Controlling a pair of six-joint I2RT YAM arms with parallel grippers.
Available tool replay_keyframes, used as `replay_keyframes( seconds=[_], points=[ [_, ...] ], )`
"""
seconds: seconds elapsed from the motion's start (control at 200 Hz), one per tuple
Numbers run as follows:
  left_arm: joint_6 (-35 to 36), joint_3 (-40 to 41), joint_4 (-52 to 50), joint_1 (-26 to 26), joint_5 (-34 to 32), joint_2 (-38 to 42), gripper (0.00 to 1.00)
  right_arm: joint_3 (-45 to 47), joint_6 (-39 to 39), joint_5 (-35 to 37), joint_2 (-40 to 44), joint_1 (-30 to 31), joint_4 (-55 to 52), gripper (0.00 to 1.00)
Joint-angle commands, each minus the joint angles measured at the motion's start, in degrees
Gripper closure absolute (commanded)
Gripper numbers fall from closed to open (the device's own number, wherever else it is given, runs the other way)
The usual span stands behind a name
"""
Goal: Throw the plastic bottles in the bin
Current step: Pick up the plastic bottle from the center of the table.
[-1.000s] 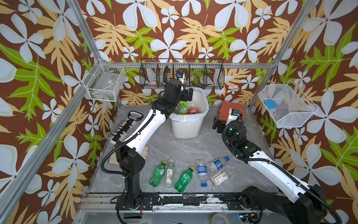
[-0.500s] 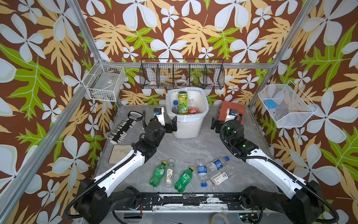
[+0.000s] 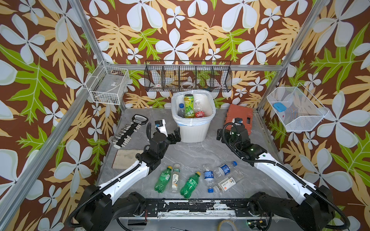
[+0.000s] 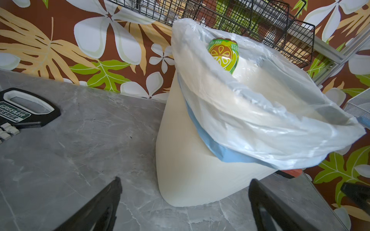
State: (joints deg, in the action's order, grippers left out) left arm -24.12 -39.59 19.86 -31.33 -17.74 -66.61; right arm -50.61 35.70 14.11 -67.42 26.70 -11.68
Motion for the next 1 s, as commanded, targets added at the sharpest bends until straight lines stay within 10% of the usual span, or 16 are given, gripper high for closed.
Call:
replay_keyframes(
  seconds=[0.0, 0.475, 0.996],
  points=[
    [-0.34, -0.05, 3.14, 0.04, -0.46, -0.7, 0.0, 1.91, 7.83, -4.61, 1.98, 0.02, -11.3, 0.01],
    [0.17, 0.26, 2.73, 0.04, -0.19, -2.16, 0.0, 5.45, 19.93, -10.72, 5.5, 1.85, -28.23, 0.01],
    [0.47, 1.26, 2.64, 0.31, -0.46, -1.31, 0.0, 10.69, 23.59, -15.3, 0.64, 2.48, -19.77, 0.01]
  ],
)
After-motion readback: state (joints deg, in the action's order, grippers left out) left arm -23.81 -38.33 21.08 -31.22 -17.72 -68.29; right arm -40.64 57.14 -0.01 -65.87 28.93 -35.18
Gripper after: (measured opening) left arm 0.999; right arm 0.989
